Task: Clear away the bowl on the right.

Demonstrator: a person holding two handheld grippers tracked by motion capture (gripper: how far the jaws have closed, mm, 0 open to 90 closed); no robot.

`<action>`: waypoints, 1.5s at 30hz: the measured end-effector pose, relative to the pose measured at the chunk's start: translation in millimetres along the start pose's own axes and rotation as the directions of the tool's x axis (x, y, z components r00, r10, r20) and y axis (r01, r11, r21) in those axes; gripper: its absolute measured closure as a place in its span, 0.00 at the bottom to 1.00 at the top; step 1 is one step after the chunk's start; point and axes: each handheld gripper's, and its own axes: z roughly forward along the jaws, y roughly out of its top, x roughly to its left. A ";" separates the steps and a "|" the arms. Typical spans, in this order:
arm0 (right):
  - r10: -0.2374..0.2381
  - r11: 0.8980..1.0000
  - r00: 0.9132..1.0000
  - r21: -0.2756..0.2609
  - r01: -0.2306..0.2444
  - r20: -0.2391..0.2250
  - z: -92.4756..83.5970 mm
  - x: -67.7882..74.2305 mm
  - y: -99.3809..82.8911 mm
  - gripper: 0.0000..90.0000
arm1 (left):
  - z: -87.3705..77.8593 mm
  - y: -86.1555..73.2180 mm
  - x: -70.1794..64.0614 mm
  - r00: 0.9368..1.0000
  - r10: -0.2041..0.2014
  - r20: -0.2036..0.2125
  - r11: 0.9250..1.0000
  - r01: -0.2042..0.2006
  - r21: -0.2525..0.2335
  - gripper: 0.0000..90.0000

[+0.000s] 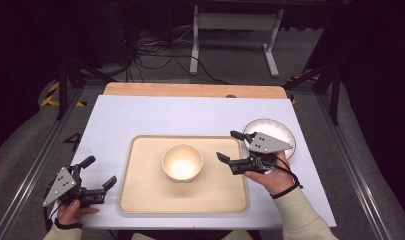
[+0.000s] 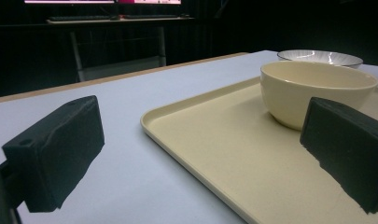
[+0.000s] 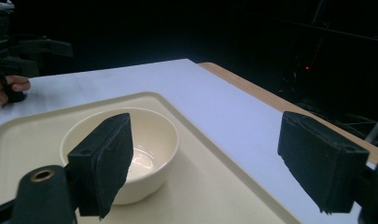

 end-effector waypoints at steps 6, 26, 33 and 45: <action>0.003 0.999 1.000 -0.046 -0.003 0.000 -7.8 -1.9 -7.1 0.22 | 0.0 0.0 0.0 1.000 0.000 0.000 1.000 0.000 0.000 0.00; 0.006 0.992 0.998 -0.125 0.001 0.055 -29.4 -8.5 -46.4 0.21 | 0.1 0.1 0.2 1.000 -0.002 0.000 1.000 0.002 0.001 0.00; 0.012 0.993 0.998 -0.114 -0.004 0.067 -33.5 -10.4 -57.3 0.21 | 0.0 0.1 0.3 1.000 -0.002 0.002 1.000 0.002 0.002 0.00; 0.033 0.995 0.995 -0.102 -0.023 0.095 -36.7 -10.6 -76.1 0.21 | 0.1 0.1 0.3 1.000 -0.002 0.002 1.000 0.002 0.002 0.00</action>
